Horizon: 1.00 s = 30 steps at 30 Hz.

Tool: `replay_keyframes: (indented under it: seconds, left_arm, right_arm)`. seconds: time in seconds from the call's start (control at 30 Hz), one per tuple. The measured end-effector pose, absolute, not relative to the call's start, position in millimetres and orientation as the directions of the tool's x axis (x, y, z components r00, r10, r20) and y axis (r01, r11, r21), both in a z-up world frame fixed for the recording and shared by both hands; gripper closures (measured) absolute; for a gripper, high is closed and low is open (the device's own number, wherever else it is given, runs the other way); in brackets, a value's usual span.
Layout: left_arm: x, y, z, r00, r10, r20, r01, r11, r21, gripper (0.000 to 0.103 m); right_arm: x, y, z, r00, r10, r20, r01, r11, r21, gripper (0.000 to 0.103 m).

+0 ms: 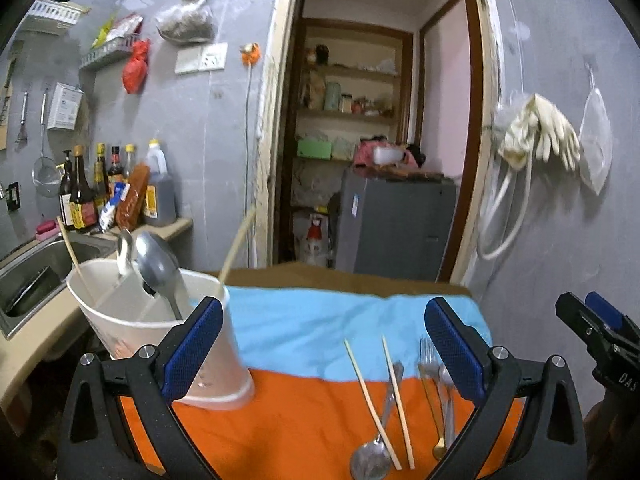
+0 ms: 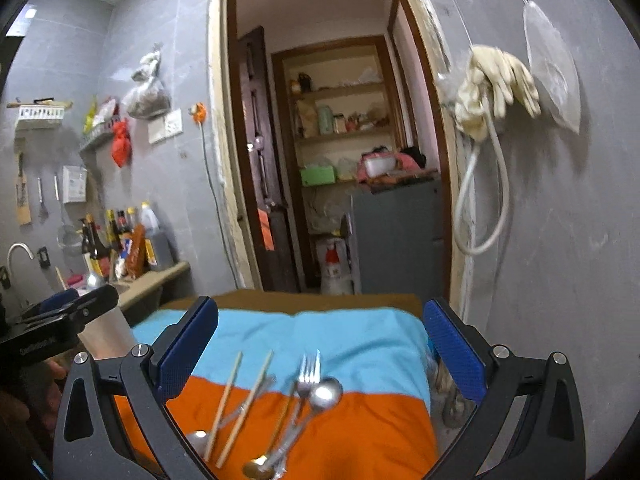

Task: Organize utensils
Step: 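Move both tools back over the remaining cutlery on the cloth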

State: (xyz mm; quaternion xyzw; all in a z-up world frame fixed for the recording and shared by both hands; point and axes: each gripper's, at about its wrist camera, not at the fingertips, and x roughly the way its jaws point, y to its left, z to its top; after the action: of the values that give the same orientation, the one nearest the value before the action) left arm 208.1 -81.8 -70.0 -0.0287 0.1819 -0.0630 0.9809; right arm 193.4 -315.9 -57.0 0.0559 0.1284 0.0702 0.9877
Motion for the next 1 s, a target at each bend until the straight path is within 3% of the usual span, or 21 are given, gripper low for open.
replay_keyframes:
  seconds: [0.2,0.43,0.63,0.83,1.0]
  left_arm:
    - [225,-95,-97,0.897,-0.128,-0.422,0.112,0.992,-0.063,0.004]
    - [265,-108,-134,0.792,-0.132,-0.596,0.127,0.991,-0.050,0.004]
    - [291,-116,-156,0.712,-0.144,-0.687,0.141,0.988,-0.062,0.005]
    - [309,-126,-170,0.655,-0.148,-0.741,0.169,0.985,-0.048,0.021]
    - [321,-126,-182,0.608,-0.156,-0.778,0.175,0.983,-0.061,0.043]
  right_arm:
    - [207,-324,-81,0.933,0.159,-0.322,-0.122,0.984,0.134,0.000]
    - [237,-335,-105,0.880,0.158,-0.447,-0.090,0.981,0.169,0.000]
    - [258,-338,-125,0.822,0.145,-0.551,-0.060,0.984,0.169,0.003]
    - [276,-335,-138,0.762,0.119,-0.637,-0.033,0.989,0.145,0.022]
    - [287,-330,-144,0.732,0.115,-0.672,-0.032,0.990,0.134,0.026]
